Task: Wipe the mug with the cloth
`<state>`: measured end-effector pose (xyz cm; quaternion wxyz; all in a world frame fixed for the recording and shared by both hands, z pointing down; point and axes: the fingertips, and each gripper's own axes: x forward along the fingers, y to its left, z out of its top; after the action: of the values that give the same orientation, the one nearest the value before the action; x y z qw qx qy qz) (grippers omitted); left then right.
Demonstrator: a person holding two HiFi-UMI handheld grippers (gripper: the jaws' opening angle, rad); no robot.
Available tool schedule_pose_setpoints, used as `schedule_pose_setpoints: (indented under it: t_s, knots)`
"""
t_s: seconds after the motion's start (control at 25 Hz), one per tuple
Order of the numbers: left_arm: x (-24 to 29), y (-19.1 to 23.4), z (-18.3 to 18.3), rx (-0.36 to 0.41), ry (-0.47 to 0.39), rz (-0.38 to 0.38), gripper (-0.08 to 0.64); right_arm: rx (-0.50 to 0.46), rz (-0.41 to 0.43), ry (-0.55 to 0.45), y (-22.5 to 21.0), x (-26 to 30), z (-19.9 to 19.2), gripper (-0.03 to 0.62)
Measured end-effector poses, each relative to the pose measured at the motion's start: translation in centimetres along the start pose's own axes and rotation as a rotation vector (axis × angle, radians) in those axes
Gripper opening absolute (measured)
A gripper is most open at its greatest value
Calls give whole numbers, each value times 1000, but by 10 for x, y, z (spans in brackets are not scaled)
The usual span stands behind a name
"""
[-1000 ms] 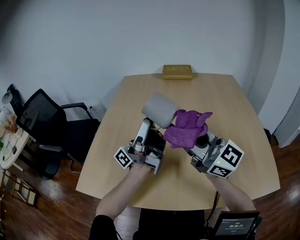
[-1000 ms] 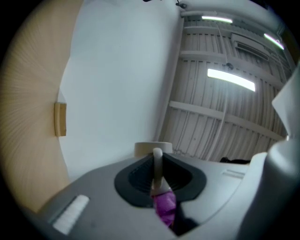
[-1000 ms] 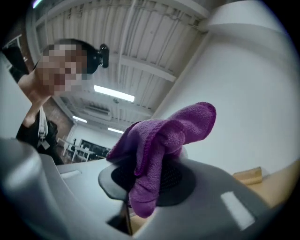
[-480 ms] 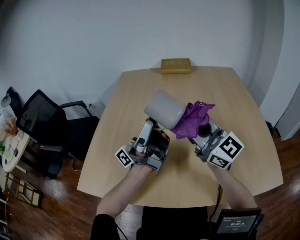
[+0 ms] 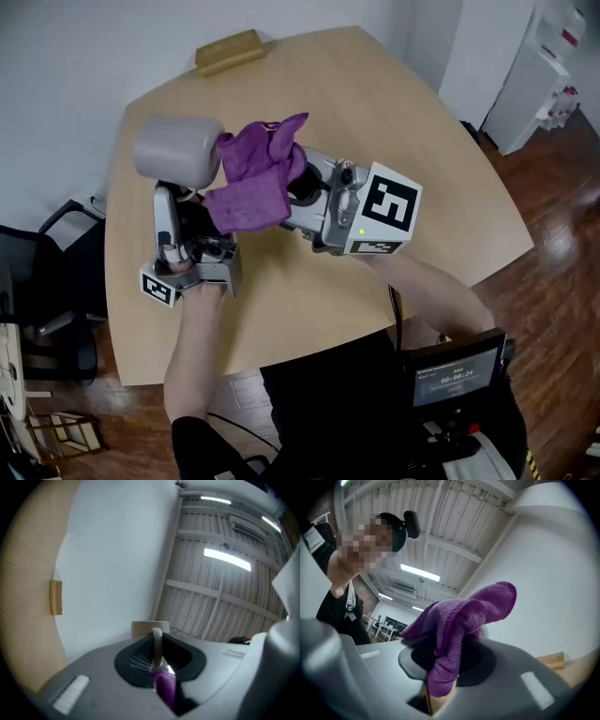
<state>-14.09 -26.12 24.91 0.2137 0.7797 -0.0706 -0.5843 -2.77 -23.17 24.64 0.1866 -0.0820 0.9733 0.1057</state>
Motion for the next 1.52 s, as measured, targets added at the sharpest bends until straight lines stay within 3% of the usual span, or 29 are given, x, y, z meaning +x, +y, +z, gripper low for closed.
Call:
schedule_pose_setpoints:
  t_s: [0.08, 0.16, 0.32, 0.56, 0.64, 0.72, 0.84, 0.92, 1.04, 1.28, 1.44, 1.52]
  knots:
    - [0, -1, -5, -6, 4, -10, 64, -18, 52, 4, 15, 6, -2, 81]
    - [1, -1, -20, -39, 27, -27, 63, -4, 37, 25, 16, 2, -9, 81]
    - [2, -3, -34, -82, 58, -43, 64, 25, -56, 74, -4, -9, -22, 81]
    - [5, -6, -30, -61, 64, -58, 63, 99, -257, 154, -53, -24, -43, 81]
    - [5, -9, -27, -48, 59, -70, 63, 133, -304, 135, -65, -34, -40, 81]
    - [4, -9, -21, -35, 46, -68, 63, 122, -271, 72, -60, -37, -23, 81]
    - [1, -5, -14, -28, 20, -51, 63, -3, -102, -22, -21, -25, 10, 81]
    - [1, -5, -19, -33, 27, -49, 63, -80, -2, -20, 9, -12, 16, 81]
    - [5, -10, -28, -59, 60, -79, 63, -37, 28, 18, 23, 3, 10, 81]
    - [5, -12, -36, -77, 102, -98, 63, -28, -78, 34, -11, -8, -1, 81]
    - [6, -15, -34, -58, 106, -111, 63, 58, -271, 148, -53, -22, -28, 81]
    - [5, -16, -31, -45, 100, -119, 63, 96, -318, 162, -64, -31, -36, 81]
